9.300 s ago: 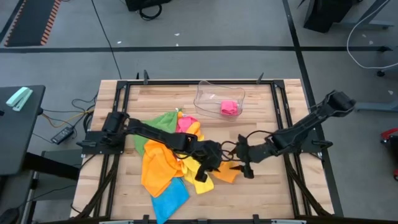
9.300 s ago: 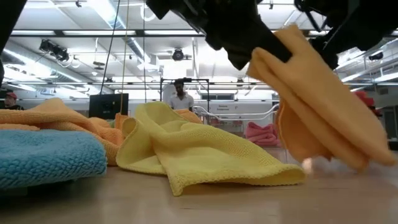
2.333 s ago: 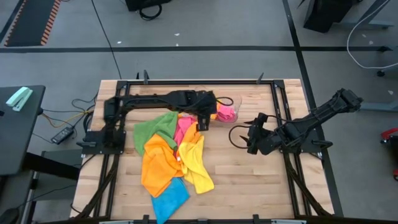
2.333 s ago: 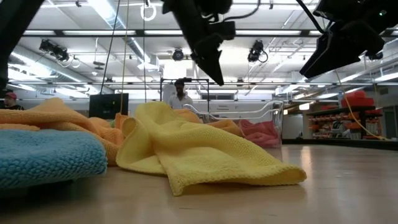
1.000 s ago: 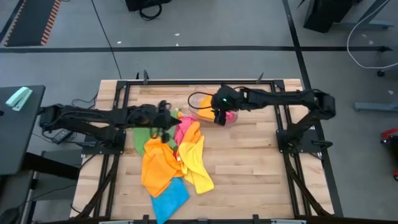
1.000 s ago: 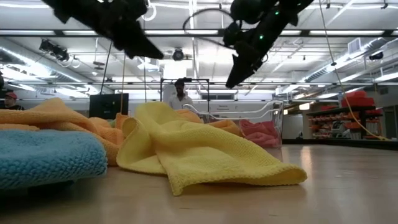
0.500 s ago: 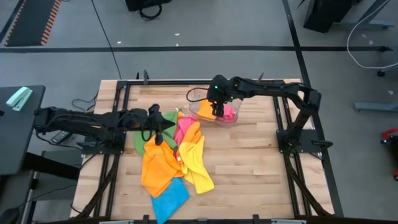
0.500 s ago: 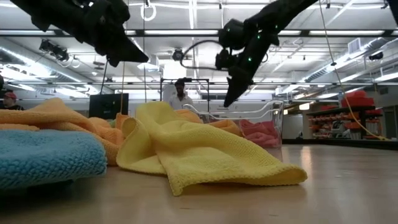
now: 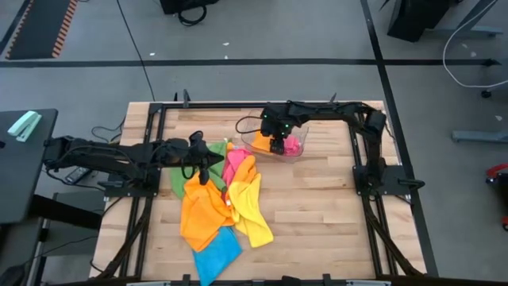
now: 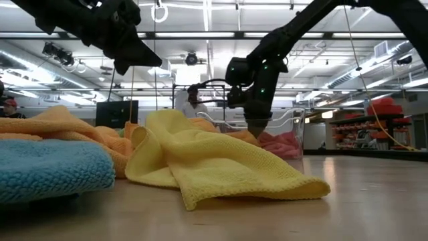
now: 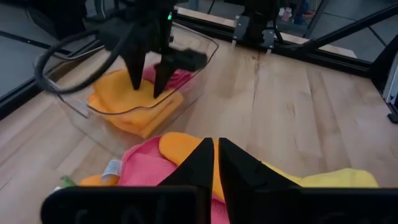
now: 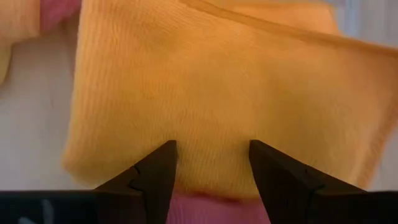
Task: Fold microfiber towels
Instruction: Put the right orange microfiber cloth into the transparent bin, then fold the yellow microfiber cloth
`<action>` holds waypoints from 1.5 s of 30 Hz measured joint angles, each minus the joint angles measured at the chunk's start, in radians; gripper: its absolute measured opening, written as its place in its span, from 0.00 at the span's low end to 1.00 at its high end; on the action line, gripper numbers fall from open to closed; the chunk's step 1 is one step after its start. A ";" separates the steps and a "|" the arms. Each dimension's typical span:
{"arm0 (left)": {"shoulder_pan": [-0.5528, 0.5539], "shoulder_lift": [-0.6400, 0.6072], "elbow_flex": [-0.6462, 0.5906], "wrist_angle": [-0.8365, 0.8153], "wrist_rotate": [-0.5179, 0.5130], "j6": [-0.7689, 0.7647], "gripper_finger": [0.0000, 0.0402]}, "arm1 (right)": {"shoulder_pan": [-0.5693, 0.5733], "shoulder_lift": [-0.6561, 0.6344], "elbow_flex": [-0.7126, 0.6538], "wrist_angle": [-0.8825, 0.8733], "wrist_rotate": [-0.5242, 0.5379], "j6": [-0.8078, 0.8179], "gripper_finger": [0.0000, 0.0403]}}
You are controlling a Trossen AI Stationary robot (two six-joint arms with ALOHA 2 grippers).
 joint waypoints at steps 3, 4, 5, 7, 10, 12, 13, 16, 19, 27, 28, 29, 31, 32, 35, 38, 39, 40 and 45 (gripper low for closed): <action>0.000 0.000 0.000 0.005 0.000 0.000 0.09 | 0.005 0.053 0.041 -0.003 0.014 -0.021 0.52; 0.000 0.000 0.000 0.004 0.000 0.000 0.08 | 0.005 0.067 0.054 -0.003 0.015 -0.029 0.52; 0.000 0.000 0.000 0.004 0.000 0.000 0.08 | 0.005 0.078 0.067 -0.001 0.015 -0.038 0.52; -0.002 0.000 0.000 0.002 0.000 -0.001 0.07 | 0.005 0.094 0.082 0.012 0.009 -0.062 0.52; -0.007 0.000 0.000 0.003 0.000 0.000 0.06 | 0.004 0.105 0.100 0.065 0.021 -0.080 0.52; -0.007 0.000 0.000 0.003 0.000 0.000 0.05 | 0.003 0.108 0.120 0.062 0.007 -0.081 0.52; -0.007 0.000 0.000 0.003 0.000 0.000 0.05 | 0.003 0.110 0.131 0.065 0.006 -0.083 0.52; -0.007 0.000 0.000 0.003 0.000 0.000 0.06 | 0.004 0.107 0.153 0.061 0.004 -0.095 0.52; -0.007 0.000 0.000 0.001 0.000 0.000 0.07 | 0.004 0.097 0.170 -0.015 0.006 -0.098 0.52; -0.006 0.001 0.000 -0.007 0.000 0.003 0.06 | 0.027 -0.078 0.161 -0.074 -0.008 -0.038 0.52; -0.006 0.001 0.000 -0.007 -0.001 0.003 0.06 | 0.038 -0.104 0.153 -0.066 -0.022 -0.037 0.52; -0.006 0.001 0.000 -0.007 -0.001 0.003 0.05 | 0.055 -0.123 0.147 -0.054 -0.039 -0.037 0.52; -0.006 0.001 0.000 -0.007 -0.001 0.014 0.05 | 0.093 -0.158 0.131 -0.011 -0.074 -0.038 0.52; -0.006 0.001 0.000 -0.007 -0.001 0.021 0.05 | 0.115 -0.173 0.121 0.011 -0.084 -0.038 0.52; -0.006 0.001 0.000 -0.007 -0.002 0.026 0.05 | 0.181 -0.213 0.080 0.113 -0.110 -0.038 0.52; -0.006 0.001 0.000 -0.006 -0.002 0.026 0.06 | 0.252 -0.226 0.034 0.214 -0.153 -0.038 0.52; -0.006 0.001 0.000 -0.006 -0.002 0.024 0.07 | 0.276 -0.226 0.016 0.245 -0.165 -0.038 0.52; -0.006 0.001 0.000 -0.005 -0.002 0.020 0.07 | 0.298 -0.225 0.000 0.268 -0.172 -0.037 0.52; -0.006 0.001 0.001 0.018 -0.005 -0.001 0.05 | 0.389 -0.182 -0.065 0.402 -0.175 0.009 0.52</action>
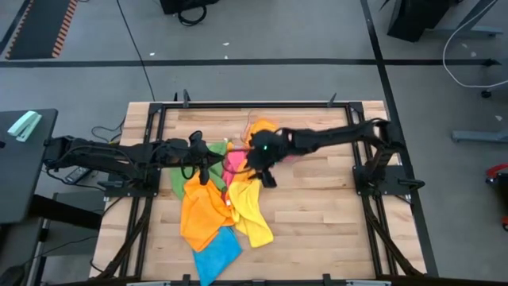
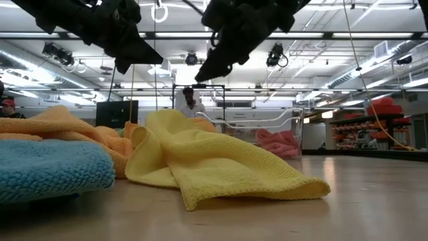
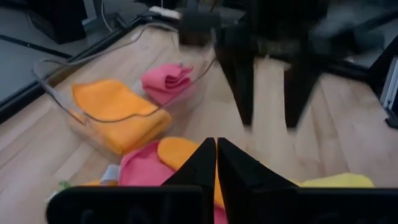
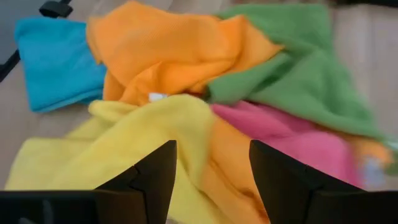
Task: Fold microfiber towels
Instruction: Fold the yellow microfiber cloth
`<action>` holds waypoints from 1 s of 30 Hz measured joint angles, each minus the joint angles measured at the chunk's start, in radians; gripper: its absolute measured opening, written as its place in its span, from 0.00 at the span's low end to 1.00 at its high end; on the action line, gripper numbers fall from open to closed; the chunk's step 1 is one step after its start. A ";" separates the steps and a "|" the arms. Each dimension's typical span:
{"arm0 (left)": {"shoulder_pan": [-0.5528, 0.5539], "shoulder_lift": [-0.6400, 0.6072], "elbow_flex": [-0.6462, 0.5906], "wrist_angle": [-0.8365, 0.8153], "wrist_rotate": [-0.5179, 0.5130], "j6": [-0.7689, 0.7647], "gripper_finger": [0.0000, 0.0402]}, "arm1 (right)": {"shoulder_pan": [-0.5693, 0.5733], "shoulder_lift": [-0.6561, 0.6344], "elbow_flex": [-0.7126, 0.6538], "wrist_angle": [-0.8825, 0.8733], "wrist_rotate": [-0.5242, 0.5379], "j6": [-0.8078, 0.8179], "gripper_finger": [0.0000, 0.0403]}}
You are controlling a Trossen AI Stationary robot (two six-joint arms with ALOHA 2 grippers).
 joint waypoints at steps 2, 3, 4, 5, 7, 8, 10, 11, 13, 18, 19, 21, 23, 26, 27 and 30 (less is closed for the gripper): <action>0.000 0.000 0.000 0.019 0.000 0.000 0.04 | 0.024 0.035 -0.017 0.050 0.002 0.039 0.52; 0.000 0.000 0.000 0.032 0.000 0.000 0.04 | 0.035 0.054 -0.020 0.072 0.004 0.055 0.52; 0.000 0.000 0.000 0.038 0.000 0.001 0.04 | 0.045 0.076 -0.020 0.092 0.008 0.065 0.52; 0.000 0.000 0.000 0.044 0.000 0.005 0.04 | 0.052 0.093 -0.020 0.114 0.024 0.067 0.52; 0.000 0.000 0.000 0.046 0.000 0.009 0.04 | 0.065 0.126 -0.020 0.139 0.085 0.067 0.52; 0.000 0.000 0.000 0.045 0.000 0.009 0.04 | 0.069 0.138 -0.020 0.160 0.114 0.067 0.52; 0.000 0.000 0.000 0.045 0.000 0.011 0.05 | 0.075 0.158 -0.020 0.179 0.135 0.070 0.52; 0.000 0.000 0.000 0.044 0.000 0.012 0.05 | 0.074 0.166 -0.020 0.190 0.138 0.072 0.52; 0.000 0.000 0.000 0.044 0.000 0.013 0.06 | 0.073 0.184 -0.020 0.194 0.140 0.093 0.52; 0.000 0.000 0.000 0.043 0.000 0.034 0.05 | 0.074 0.201 -0.020 0.192 0.139 0.129 0.42; 0.000 0.000 0.000 0.043 0.000 0.034 0.04 | 0.074 0.201 -0.020 0.199 0.140 0.130 0.38; 0.000 0.000 0.000 0.043 0.000 0.037 0.04 | 0.074 0.200 -0.020 0.201 0.140 0.132 0.29; 0.000 0.000 0.000 0.043 0.000 0.038 0.03 | 0.074 0.195 -0.020 0.196 0.140 0.130 0.19; 0.000 0.000 0.000 0.043 0.000 0.038 0.04 | 0.074 0.181 -0.019 0.193 0.140 0.125 0.05; 0.000 0.000 0.000 0.043 0.000 0.038 0.04 | 0.074 0.173 -0.019 0.176 0.140 0.118 0.03; 0.000 0.000 0.000 0.042 0.000 0.038 0.06 | 0.074 0.124 -0.019 0.112 0.156 0.095 0.02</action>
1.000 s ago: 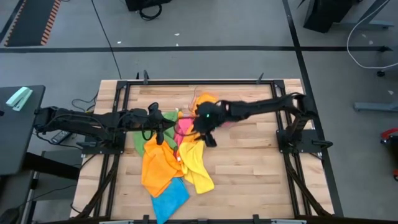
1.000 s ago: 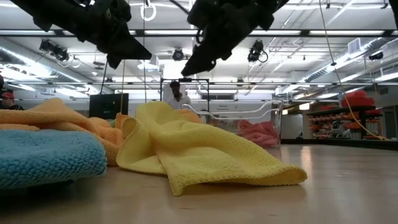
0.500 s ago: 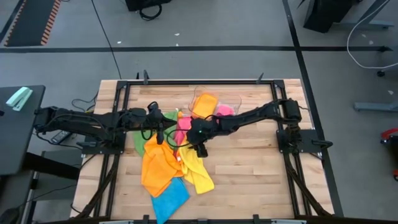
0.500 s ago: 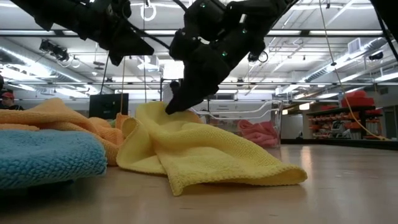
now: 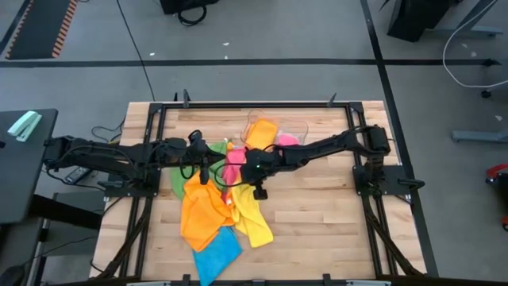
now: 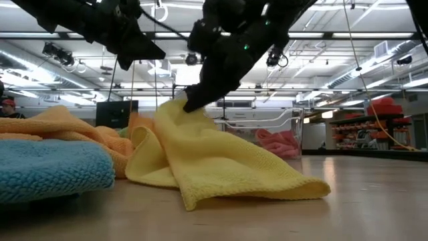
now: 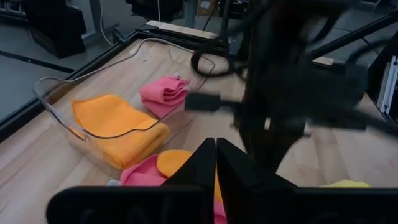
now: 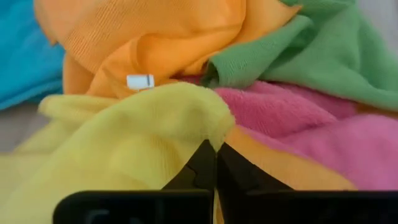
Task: Fold microfiber towels
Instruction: Fold the yellow microfiber cloth
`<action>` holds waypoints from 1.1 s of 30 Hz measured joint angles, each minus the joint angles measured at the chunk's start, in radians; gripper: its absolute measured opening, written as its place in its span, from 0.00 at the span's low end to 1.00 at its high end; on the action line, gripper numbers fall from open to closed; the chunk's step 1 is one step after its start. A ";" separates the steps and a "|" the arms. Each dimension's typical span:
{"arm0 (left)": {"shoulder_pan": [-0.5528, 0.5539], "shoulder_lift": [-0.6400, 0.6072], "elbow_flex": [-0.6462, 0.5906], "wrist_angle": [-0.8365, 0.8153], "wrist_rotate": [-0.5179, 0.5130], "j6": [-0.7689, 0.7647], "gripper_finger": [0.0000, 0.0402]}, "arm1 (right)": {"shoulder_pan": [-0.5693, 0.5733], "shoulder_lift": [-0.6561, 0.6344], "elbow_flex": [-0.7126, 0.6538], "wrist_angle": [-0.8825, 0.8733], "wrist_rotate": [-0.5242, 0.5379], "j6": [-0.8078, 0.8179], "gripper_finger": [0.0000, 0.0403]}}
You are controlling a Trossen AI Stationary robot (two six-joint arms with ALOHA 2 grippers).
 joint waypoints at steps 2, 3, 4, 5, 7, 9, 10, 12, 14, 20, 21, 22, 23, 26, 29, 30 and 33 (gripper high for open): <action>0.000 0.000 0.000 0.000 0.000 0.000 0.07 | 0.000 -0.050 0.000 -0.051 0.018 -0.012 0.03; 0.000 0.000 0.000 0.000 0.000 0.000 0.07 | 0.001 -0.078 0.000 -0.073 0.020 -0.021 0.03; 0.000 0.000 0.000 0.000 0.000 0.000 0.07 | 0.003 -0.110 0.000 -0.106 0.022 -0.029 0.03; 0.000 0.000 0.000 0.000 0.000 0.001 0.07 | 0.007 -0.140 0.000 -0.147 0.022 -0.042 0.03; 0.000 0.000 0.000 0.000 0.000 0.015 0.07 | 0.019 -0.204 0.000 -0.239 0.005 -0.076 0.03; 0.000 0.000 0.000 0.000 0.000 0.022 0.06 | 0.029 -0.261 0.000 -0.340 -0.027 -0.107 0.03; 0.000 0.000 0.000 0.000 0.000 0.023 0.06 | 0.035 -0.285 0.000 -0.394 -0.044 -0.120 0.03; 0.000 0.000 0.000 0.000 0.000 0.024 0.05 | 0.047 -0.329 0.000 -0.472 -0.061 -0.134 0.03; 0.000 0.000 0.000 0.000 0.000 0.024 0.04 | 0.058 -0.357 -0.012 -0.527 -0.060 -0.136 0.03; 0.000 0.000 0.000 0.000 0.000 0.019 0.05 | 0.094 -0.410 -0.197 -0.580 -0.063 -0.157 0.03; 0.000 0.000 0.000 0.000 0.000 0.018 0.05 | 0.099 -0.419 -0.235 -0.587 -0.063 -0.153 0.03; 0.000 0.000 0.000 0.000 0.000 0.016 0.06 | 0.105 -0.426 -0.271 -0.594 -0.062 -0.140 0.03; 0.000 0.000 0.000 0.000 0.000 0.016 0.06 | 0.109 -0.431 -0.301 -0.608 -0.060 -0.122 0.03; 0.000 0.000 0.000 0.001 0.000 0.016 0.06 | 0.120 -0.450 -0.365 -0.671 -0.059 -0.046 0.04; 0.000 0.000 0.000 0.003 -0.002 0.016 0.04 | 0.120 -0.463 -0.401 -0.731 -0.055 -0.004 0.04; 0.000 0.000 0.000 0.004 -0.005 0.017 0.04 | 0.117 -0.469 -0.411 -0.734 -0.046 -0.003 0.04; 0.000 0.000 0.000 0.016 -0.007 0.022 0.03 | 0.117 -0.488 -0.437 -0.735 0.008 0.018 0.04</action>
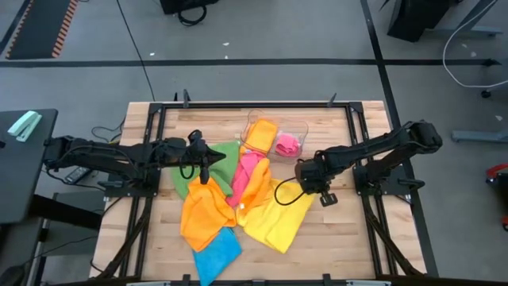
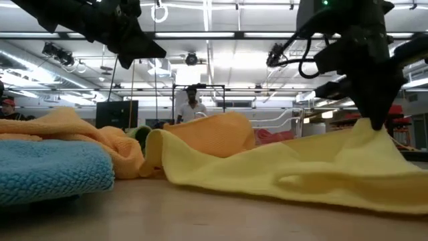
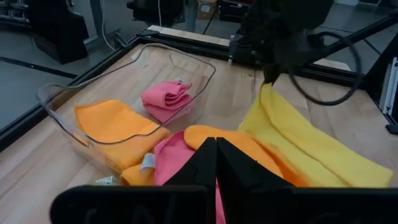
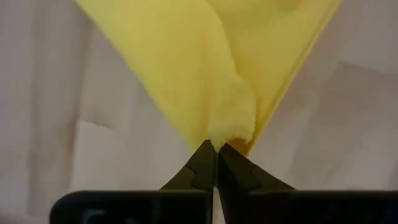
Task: Fold microfiber towels
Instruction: Fold the yellow microfiber cloth
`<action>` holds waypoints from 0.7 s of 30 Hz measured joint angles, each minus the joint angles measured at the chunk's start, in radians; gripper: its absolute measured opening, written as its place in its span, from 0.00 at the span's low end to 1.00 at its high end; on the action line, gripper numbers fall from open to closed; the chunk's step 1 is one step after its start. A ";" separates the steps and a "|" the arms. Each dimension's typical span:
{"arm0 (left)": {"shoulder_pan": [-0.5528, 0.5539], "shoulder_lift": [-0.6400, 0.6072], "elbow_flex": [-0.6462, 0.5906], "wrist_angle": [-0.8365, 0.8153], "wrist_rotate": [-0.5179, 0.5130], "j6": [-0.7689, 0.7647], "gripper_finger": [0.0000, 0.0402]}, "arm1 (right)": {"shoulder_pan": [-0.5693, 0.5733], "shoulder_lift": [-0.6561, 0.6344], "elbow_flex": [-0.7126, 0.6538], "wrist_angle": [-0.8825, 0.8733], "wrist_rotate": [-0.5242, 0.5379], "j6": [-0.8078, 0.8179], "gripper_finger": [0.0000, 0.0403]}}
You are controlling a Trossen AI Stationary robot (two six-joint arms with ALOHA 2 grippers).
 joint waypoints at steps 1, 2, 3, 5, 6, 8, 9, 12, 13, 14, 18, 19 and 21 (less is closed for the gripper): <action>0.000 0.000 0.000 0.007 0.000 0.010 0.03 | -0.001 -0.001 -0.006 -0.005 0.014 0.005 0.06; 0.000 0.000 0.000 0.021 0.000 0.018 0.03 | -0.005 -0.002 -0.009 -0.007 0.022 0.007 0.07; 0.000 0.000 0.000 0.039 0.000 0.020 0.04 | -0.008 -0.003 -0.013 -0.013 0.033 0.009 0.10; 0.000 0.000 0.000 0.071 0.000 0.021 0.05 | -0.008 -0.005 -0.021 -0.015 0.064 0.036 0.17; 0.000 0.000 0.000 0.087 0.000 0.021 0.06 | -0.008 -0.006 -0.026 -0.016 0.084 0.053 0.20; 0.000 0.000 0.000 0.142 0.001 0.036 0.07 | -0.008 -0.008 -0.031 -0.021 0.120 0.087 0.29; 0.000 0.000 0.000 0.175 0.001 0.051 0.07 | -0.008 -0.008 -0.031 -0.026 0.135 0.108 0.34; -0.001 0.000 0.000 0.304 0.001 0.108 0.07 | -0.008 -0.008 -0.031 -0.038 0.158 0.186 0.47; -0.001 0.000 0.000 0.364 0.001 0.128 0.07 | -0.008 -0.008 -0.029 -0.047 0.158 0.219 0.51; -0.001 0.000 0.000 0.424 0.001 0.135 0.06 | -0.008 -0.008 -0.023 -0.066 0.157 0.252 0.54; -0.001 -0.001 0.000 0.527 0.001 0.111 0.05 | -0.008 -0.008 0.011 -0.176 0.126 0.401 0.66; -0.001 -0.001 0.000 0.524 0.001 0.092 0.04 | -0.006 -0.008 0.022 -0.212 0.112 0.437 0.68; -0.001 0.000 0.000 0.525 0.001 0.063 0.04 | -0.006 -0.008 0.047 -0.276 0.079 0.509 0.71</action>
